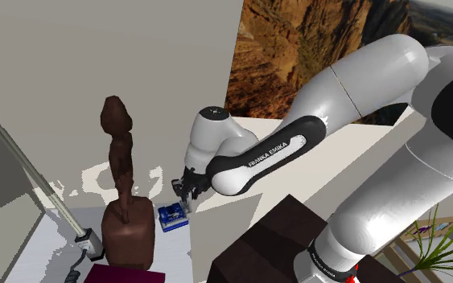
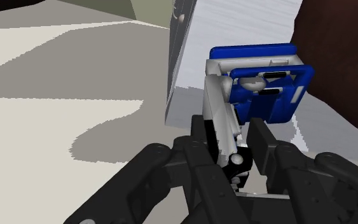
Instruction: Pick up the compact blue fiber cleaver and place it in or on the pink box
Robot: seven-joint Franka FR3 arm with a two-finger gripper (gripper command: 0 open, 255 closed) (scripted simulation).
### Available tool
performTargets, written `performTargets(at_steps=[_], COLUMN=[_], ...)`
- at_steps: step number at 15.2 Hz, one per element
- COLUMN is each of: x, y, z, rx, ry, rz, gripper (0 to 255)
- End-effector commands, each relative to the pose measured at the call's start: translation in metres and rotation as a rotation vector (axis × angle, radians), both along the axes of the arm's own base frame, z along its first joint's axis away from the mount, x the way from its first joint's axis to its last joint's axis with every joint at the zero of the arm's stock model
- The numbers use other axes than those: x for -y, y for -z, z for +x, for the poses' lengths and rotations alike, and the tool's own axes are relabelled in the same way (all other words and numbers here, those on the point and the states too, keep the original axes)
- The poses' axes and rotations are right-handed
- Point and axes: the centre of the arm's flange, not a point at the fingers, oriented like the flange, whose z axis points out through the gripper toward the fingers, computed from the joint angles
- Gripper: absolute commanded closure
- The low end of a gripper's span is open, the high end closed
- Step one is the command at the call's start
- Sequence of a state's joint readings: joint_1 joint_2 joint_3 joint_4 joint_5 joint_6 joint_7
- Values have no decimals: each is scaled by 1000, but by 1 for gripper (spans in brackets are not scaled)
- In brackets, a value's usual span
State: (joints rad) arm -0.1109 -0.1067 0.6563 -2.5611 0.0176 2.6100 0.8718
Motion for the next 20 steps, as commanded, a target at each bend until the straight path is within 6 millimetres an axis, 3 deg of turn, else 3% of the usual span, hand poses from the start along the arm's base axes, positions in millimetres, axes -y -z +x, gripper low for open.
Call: performTargets(at_steps=[1,20], x=[-1,-1], y=[-12,-112], z=[-1,-1], rx=[0,0], ry=[0,0], rz=[1,1], gripper=[255,255])
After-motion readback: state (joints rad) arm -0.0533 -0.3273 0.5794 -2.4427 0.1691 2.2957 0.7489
